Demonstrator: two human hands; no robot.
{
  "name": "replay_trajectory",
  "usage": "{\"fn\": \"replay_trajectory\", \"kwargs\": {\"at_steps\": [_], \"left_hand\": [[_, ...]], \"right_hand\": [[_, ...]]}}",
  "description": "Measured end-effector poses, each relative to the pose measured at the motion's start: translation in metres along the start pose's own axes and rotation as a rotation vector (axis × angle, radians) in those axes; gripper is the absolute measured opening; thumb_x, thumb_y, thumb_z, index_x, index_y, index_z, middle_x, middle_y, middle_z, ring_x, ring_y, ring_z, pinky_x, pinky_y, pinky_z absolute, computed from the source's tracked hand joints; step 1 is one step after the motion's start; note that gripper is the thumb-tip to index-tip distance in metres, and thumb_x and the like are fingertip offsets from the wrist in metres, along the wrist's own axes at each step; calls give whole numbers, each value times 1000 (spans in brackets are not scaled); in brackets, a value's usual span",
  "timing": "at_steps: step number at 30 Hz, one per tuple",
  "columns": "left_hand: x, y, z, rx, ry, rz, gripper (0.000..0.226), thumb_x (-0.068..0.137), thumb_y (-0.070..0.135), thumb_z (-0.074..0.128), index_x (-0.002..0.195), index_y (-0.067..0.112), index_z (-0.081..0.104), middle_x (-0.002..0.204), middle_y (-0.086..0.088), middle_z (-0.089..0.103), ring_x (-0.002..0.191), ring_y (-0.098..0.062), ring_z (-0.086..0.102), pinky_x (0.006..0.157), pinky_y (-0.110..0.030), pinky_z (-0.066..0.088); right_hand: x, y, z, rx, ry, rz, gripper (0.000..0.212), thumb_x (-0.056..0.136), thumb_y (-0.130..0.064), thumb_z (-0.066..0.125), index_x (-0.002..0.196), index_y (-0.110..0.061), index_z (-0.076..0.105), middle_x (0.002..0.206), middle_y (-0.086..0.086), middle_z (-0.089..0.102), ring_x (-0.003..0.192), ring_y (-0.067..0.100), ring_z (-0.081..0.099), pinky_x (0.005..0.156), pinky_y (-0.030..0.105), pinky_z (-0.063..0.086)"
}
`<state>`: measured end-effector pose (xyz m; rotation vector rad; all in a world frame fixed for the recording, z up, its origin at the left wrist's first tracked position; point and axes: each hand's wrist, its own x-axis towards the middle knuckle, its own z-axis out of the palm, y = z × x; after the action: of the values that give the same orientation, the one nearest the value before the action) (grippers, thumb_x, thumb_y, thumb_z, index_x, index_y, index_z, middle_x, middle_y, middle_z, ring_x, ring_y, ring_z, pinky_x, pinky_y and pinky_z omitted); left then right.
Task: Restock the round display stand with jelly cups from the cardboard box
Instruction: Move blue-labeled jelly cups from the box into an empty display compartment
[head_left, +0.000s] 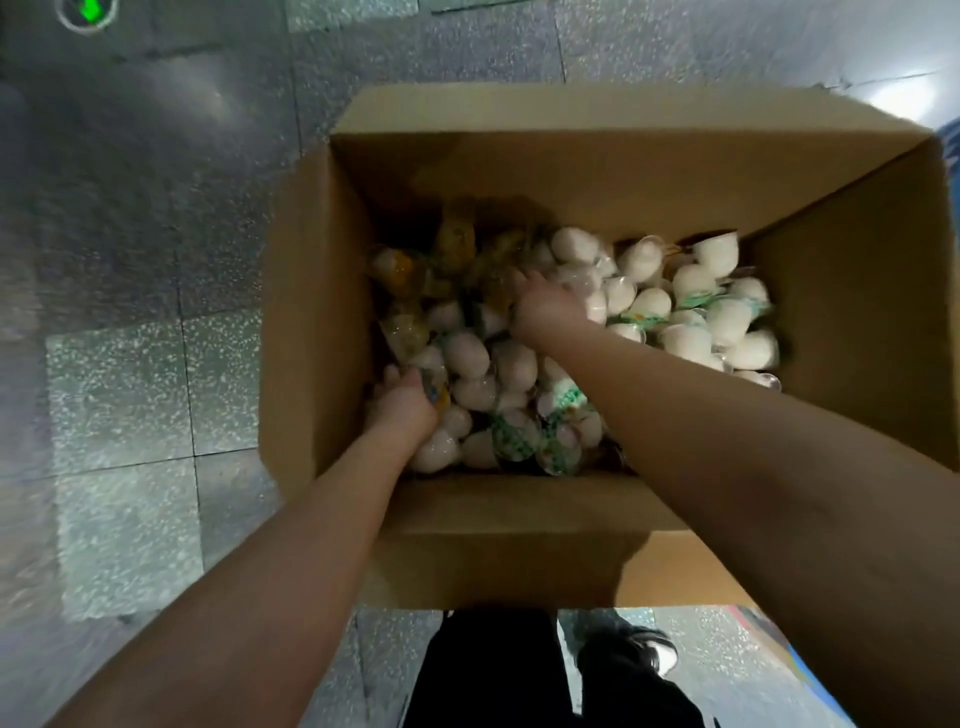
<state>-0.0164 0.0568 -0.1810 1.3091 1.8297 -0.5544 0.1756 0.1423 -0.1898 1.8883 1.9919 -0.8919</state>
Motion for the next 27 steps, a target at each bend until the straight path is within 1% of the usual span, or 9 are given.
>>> {"fn": "replay_trajectory", "kwargs": {"at_steps": [4,8,11,16,19,21,24,25,27], "left_hand": [[7,2,6,-68,21,3,72,92,45,59,150,19,26,152,-10,17,137,-34,25,107,-46,34],[11,5,2,-376,37,-129,91,84,63,60,152,15,23,153,-10,19,134,-36,37,102,-43,40],[12,14,1,-333,28,-173,98,80,58,69,151,12,20,153,-13,20,131,-36,40,98,-41,42],[4,21,-4,-326,61,-150,75,87,43,67,145,9,33,145,-17,31,116,-32,50,80,-31,42],[-8,19,-12,-430,85,-87,73,81,43,69,141,12,41,138,-12,37,110,-31,54,91,-39,52],[-23,23,-20,-553,74,-42,75,77,45,69,141,15,43,137,-9,41,110,-30,55,93,-46,53],[-50,40,-28,-735,42,26,74,79,46,68,143,19,45,135,-5,49,115,-28,54,98,-49,50],[-60,49,-29,-772,30,57,71,81,45,68,143,19,46,133,-4,52,116,-26,54,98,-48,50],[-84,74,-28,-834,-10,121,71,77,47,72,139,20,51,130,-3,56,113,-25,57,96,-47,51]], "right_hand": [[19,-9,8,-58,1,-18,69,95,-14,48,156,-19,16,159,7,23,143,35,26,109,50,31],[36,-6,16,-174,33,-27,64,98,-15,44,155,-21,16,159,4,25,144,32,21,112,48,25],[41,-1,18,-217,60,-42,58,99,-17,43,153,-20,23,155,4,29,142,32,24,111,46,25],[30,6,6,-168,155,-59,47,98,-26,49,144,-18,40,147,7,38,135,33,31,106,45,30],[4,15,1,84,202,-25,62,91,-40,59,143,-14,39,148,10,38,136,32,34,107,44,33],[-26,23,-7,394,217,48,70,83,-41,69,138,-11,41,136,9,49,125,28,47,98,38,43],[-83,39,-21,743,215,123,55,80,-40,75,121,-16,45,102,-6,57,91,14,55,68,25,43],[-105,46,-24,787,214,147,49,81,-39,74,114,-18,44,94,-8,55,86,14,55,63,24,40],[-147,64,-23,863,234,230,46,82,-42,72,112,-22,43,93,-8,55,82,14,56,64,27,40]]}}
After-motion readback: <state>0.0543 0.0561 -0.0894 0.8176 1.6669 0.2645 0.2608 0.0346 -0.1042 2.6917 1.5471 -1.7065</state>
